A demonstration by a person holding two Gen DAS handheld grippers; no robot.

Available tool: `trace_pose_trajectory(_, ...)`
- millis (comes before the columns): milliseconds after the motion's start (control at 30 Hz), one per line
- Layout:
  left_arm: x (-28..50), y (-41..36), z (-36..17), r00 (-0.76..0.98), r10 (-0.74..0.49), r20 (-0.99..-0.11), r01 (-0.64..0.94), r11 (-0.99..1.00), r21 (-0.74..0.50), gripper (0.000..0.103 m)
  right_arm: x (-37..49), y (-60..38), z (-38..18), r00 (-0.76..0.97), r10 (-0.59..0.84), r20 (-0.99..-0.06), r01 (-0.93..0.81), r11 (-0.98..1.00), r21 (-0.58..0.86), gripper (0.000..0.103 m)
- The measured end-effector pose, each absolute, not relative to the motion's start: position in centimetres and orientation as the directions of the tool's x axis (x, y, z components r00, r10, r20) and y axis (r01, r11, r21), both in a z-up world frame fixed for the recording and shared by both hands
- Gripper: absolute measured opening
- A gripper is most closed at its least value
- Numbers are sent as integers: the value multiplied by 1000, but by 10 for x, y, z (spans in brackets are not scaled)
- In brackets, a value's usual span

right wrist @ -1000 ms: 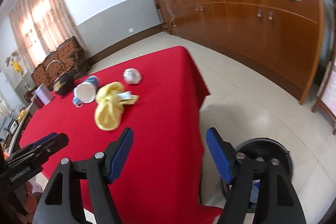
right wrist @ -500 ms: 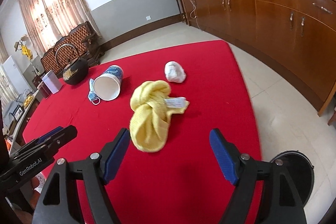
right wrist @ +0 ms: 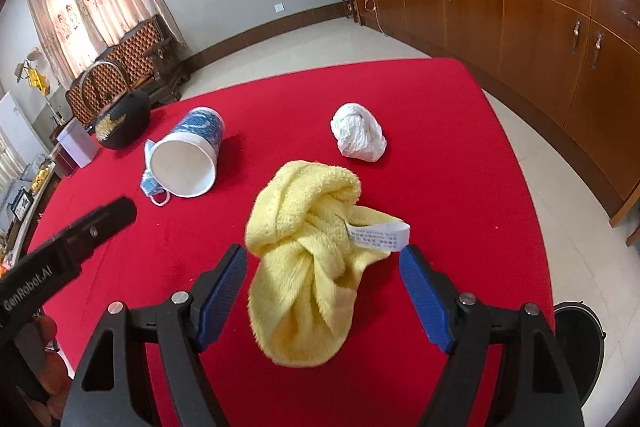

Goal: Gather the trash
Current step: 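Grasp the yellow towel with right tool while left tool approaches the white paper cup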

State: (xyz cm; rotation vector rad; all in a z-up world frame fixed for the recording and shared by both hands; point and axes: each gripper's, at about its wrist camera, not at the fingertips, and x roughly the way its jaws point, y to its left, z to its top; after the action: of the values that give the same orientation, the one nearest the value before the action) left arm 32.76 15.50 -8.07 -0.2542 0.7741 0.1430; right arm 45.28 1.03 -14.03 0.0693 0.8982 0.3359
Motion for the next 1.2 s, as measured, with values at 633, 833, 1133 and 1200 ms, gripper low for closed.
trace_pose_trajectory(633, 390, 162, -91, 702, 91, -706, -256, 958, -131, 73, 466, 17, -140, 599, 360, -715, -320, 926, 198, 35)
trace_pose_trajectory(833, 401, 160, -96, 693, 102, -714, -255, 961, -111, 73, 473, 9, -120, 636, 385, -669, -321, 920, 224, 35)
trace_pose_trajectory(1133, 412, 167, -104, 672, 93, -735, -268, 955, -124, 74, 499, 10, -108, 653, 414, -634, -320, 910, 264, 35)
trace_pose_trajectory(1200, 407, 168, -101, 677, 79, -732, -265, 954, -143, 74, 503, 9, -103, 660, 416, -625, -323, 909, 265, 35)
